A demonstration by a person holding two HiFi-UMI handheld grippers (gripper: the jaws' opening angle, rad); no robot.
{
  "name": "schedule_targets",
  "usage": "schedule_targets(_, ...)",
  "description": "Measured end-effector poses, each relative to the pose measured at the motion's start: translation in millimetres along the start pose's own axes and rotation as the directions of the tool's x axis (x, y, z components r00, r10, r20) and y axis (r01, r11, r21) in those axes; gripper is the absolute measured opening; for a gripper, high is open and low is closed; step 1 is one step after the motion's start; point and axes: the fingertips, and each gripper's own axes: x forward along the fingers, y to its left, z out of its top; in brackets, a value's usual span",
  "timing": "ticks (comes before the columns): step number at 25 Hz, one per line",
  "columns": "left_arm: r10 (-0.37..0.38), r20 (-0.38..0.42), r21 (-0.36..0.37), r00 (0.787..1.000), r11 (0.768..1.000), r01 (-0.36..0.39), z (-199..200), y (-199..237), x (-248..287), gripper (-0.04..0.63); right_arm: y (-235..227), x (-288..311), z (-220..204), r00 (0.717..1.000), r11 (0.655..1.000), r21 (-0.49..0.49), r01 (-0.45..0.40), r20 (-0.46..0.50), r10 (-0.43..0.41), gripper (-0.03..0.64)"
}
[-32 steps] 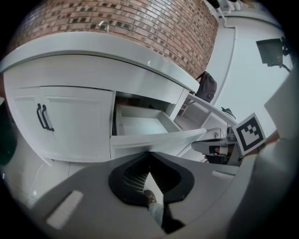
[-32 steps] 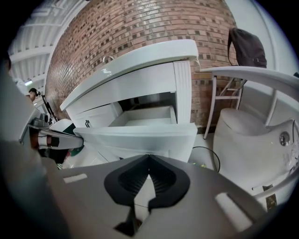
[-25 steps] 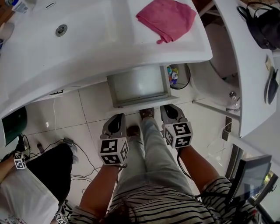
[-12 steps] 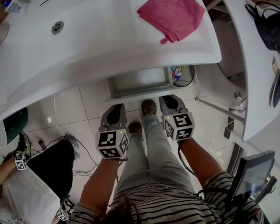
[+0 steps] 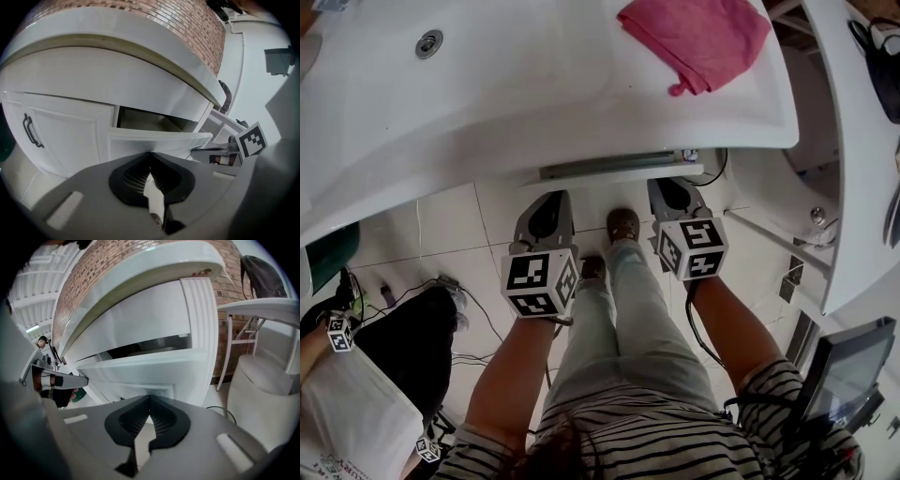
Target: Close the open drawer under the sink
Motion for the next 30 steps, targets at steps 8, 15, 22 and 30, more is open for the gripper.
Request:
schedule_targets(8, 0.013, 0.028, 0.010, 1.000, 1.000, -0.013, 20, 9, 18, 0.015, -5, 19, 22, 0.999, 1.000, -0.019, -0.013, 0.030, 0.013, 0.002)
schedule_targets(15, 0.023, 0.052, 0.028, 0.998, 0.999, -0.025, 33, 14, 31, 0.015, -10, 32, 34, 0.998, 0.999, -0.042, -0.019, 0.056, 0.021, 0.002)
schedule_targets(22, 0.031, 0.071, 0.040, 0.997, 0.999, -0.034, 44, 19, 38, 0.015, -11, 40, 47, 0.997, 0.998, -0.057, -0.017, 0.074, 0.021, 0.002)
schedule_targets(30, 0.006, 0.073, 0.063, 0.997, 0.998, -0.010, 50, 17, 49, 0.017, -21, 45, 51, 0.998, 0.996, -0.086, 0.018, 0.058, -0.013, 0.002)
